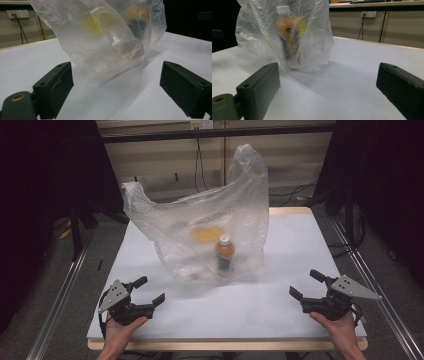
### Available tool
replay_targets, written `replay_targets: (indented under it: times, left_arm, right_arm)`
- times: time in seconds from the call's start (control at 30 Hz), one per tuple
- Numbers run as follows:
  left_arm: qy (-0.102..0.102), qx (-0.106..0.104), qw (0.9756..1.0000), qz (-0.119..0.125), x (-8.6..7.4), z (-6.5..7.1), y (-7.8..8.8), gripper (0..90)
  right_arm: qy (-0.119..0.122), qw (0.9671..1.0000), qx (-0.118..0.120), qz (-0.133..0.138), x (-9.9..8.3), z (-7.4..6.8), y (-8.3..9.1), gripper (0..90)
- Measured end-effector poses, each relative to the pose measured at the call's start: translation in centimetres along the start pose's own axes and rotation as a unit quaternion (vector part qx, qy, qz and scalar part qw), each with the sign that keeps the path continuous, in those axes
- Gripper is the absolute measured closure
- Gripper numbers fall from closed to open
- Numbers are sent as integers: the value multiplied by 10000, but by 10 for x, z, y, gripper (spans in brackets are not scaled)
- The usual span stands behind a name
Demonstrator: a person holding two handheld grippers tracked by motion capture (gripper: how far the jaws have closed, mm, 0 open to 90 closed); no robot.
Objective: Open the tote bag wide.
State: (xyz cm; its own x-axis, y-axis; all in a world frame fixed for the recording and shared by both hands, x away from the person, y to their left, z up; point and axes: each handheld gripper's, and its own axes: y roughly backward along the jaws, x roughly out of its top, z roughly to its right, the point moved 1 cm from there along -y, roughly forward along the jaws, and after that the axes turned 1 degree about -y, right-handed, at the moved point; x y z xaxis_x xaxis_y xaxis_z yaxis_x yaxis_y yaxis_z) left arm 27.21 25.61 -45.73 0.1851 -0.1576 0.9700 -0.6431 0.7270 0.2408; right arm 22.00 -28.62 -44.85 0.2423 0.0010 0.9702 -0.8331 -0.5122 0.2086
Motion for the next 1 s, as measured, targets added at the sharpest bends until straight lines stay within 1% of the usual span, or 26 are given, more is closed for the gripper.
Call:
replay_targets:
  times: [0.03, 0.07, 0.1, 0.13, 0.17, 0.2, 0.23, 0.27, 0.3, 0.33, 0.37, 0.4, 0.43, 0.47, 0.5, 0.53, 0.63, 0.67, 0.7, 0.73, 0.8, 0.87, 0.9, 0.93, 0.97, 1.0]
  left_arm:
    - [-75, -99, 9998, -127, 0, -2, 1, 136]
    - [-75, -99, 9998, -127, 0, -2, 1, 168]
    - [-120, -101, 9998, -144, 0, -2, 1, 168]
    - [-112, -54, 9998, -157, 0, 0, 0, 213]
    - [-112, -54, 9998, -157, 0, 0, 0, 252]
    - [-65, -90, 9998, -148, 0, 2, 0, 300]
    - [-92, -125, 9998, -155, 0, 1, 0, 300]
    - [-65, -211, 9996, -183, 0, 2, -1, 324]
    - [-37, -154, 9997, -176, 1, 3, -1, 364]
    - [-48, -170, 9997, -181, 1, 2, -1, 384]
    - [-114, -241, 9994, -242, 1, 1, -1, 454]
    - [-112, -242, 9993, -271, 1, 0, -1, 479]
    - [23, -281, 9993, -237, 1, 2, -2, 510]
    - [6, -273, 9993, -271, 2, 1, -2, 525]
    - [82, -370, 9989, -291, 2, 2, -3, 559]
    - [-6, -391, 9987, -339, 4, 1, -4, 594]
    - [-5, -438, 9984, -346, 8, 5, -7, 668]
    - [-52, -484, 9981, -369, 9, 5, -8, 683]
    - [-5, -535, 9978, -391, 11, 6, -9, 708]
    - [-44, -639, 9972, -399, 12, 5, -10, 742]
    - [42, -590, 9973, -444, 15, 6, -12, 775]
    - [59, -604, 9972, -443, 16, 6, -12, 789]
    - [108, -627, 9970, -431, 19, 5, -12, 803]
    - [144, -835, 9955, -422, 20, 4, -13, 819]
    - [184, -816, 9957, -402, 22, 4, -12, 833]
    - [126, -773, 9961, -400, 24, 5, -12, 852]
  right_arm:
    - [25, 10000, -18, -7, 0, 0, 0, 52]
    - [49, 10000, -8, -41, 0, 0, 0, 67]
    - [49, 10000, -8, -41, 0, 0, 0, 67]
    - [22, 10000, 76, -49, 0, 2, -1, 148]
    - [22, 10000, 76, -49, 0, 2, -1, 148]
    - [23, 9999, 101, -114, 1, 2, -2, 193]
    - [23, 9999, 101, -114, 1, 2, -2, 193]
    - [81, 9997, 201, -107, 1, 3, -3, 301]
    - [78, 9993, 336, -136, 2, 2, -3, 367]
    - [57, 9992, 364, -142, 2, 1, -4, 368]
    - [87, 9986, 490, -165, 3, 0, -6, 465]
    - [101, 9984, 518, -188, 3, -1, -6, 483]
    - [66, 9984, 544, -171, 3, -1, -8, 501]
    - [34, 9979, 613, -201, 3, -1, -8, 541]
    - [60, 9977, 628, -241, 4, 0, -9, 559]
    - [80, 9975, 648, -263, 4, 1, -10, 581]
    - [51, 9972, 690, -287, 6, 2, -11, 691]
    - [49, 9967, 771, -268, 8, 2, -12, 726]
    - [63, 9966, 774, -271, 9, 2, -12, 749]
    - [56, 9962, 828, -272, 10, 1, -13, 773]
    - [70, 9950, 933, -335, 11, 0, -15, 818]
    - [54, 9945, 981, -365, 12, -1, -17, 834]
    - [12, 9931, 1055, -519, 13, -1, -19, 875]
    - [36, 9928, 1064, -542, 14, -2, -19, 892]
    - [7, 9925, 1090, -556, 15, -3, -19, 900]
    - [-14, 9924, 1102, -550, 17, -3, -19, 900]
